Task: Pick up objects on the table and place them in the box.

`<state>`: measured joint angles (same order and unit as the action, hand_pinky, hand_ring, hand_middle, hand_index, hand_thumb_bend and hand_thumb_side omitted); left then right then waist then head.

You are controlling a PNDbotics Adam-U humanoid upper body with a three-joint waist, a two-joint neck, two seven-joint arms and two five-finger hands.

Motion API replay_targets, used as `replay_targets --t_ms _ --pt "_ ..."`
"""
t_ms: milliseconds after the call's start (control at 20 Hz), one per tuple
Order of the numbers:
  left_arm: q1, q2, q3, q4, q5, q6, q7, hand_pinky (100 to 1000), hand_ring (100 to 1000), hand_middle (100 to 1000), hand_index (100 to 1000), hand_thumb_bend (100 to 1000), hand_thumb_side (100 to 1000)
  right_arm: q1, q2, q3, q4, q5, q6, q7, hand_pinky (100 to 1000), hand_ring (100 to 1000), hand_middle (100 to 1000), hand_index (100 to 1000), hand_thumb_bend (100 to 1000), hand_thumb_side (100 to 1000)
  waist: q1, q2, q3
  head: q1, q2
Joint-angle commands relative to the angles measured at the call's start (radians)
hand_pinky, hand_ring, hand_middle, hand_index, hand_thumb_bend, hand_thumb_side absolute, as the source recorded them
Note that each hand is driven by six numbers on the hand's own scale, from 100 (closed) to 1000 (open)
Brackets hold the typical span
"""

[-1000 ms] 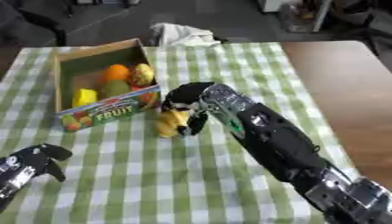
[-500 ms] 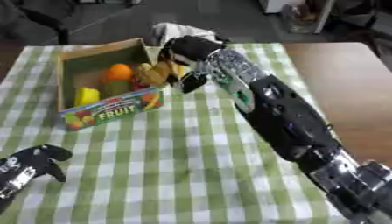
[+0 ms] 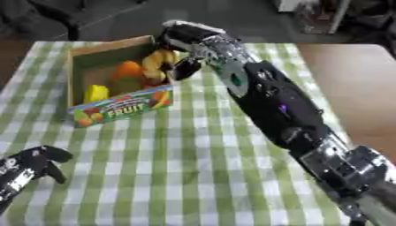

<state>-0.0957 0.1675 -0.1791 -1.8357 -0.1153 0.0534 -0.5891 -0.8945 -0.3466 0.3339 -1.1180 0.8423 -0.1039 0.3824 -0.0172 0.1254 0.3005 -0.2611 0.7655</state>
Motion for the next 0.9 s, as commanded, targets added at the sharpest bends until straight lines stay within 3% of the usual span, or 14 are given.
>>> replay_targets --t_ms 50,100,200,300,900 --pt "-0.019 0.008 -0.008 -0.014 0.006 -0.001 -0.009 606 514 705 705 100 782 -0.040 0.014 -0.027 0.024 0.059 0.008 -0.070 730 723 476 587 161 162 0.002 -0.009 0.007 -0.007 0.005" --pt "-0.021 0.007 -0.009 -0.014 0.006 0.000 -0.011 606 514 705 705 100 782 -0.045 0.021 -0.031 0.026 0.075 0.020 -0.110 731 734 534 697 214 307 0.002 -0.008 0.011 -0.008 0.005" --pt "-0.023 0.007 -0.011 -0.014 0.007 0.000 -0.012 605 514 705 705 100 782 -0.052 0.032 -0.033 0.021 0.109 0.054 -0.208 743 766 657 841 279 427 0.002 -0.008 0.017 -0.010 0.005" --pt "-0.024 0.008 -0.012 -0.014 0.008 0.002 -0.012 605 513 705 705 100 785 -0.057 0.039 -0.022 0.021 0.141 0.070 -0.264 752 783 725 896 294 475 0.001 -0.008 0.022 -0.012 0.005" --pt "-0.028 0.007 -0.011 -0.014 0.007 0.005 -0.009 605 512 704 705 100 783 -0.046 0.057 -0.021 0.052 0.188 0.081 -0.302 760 789 757 920 277 529 -0.006 -0.011 0.027 -0.007 0.005"
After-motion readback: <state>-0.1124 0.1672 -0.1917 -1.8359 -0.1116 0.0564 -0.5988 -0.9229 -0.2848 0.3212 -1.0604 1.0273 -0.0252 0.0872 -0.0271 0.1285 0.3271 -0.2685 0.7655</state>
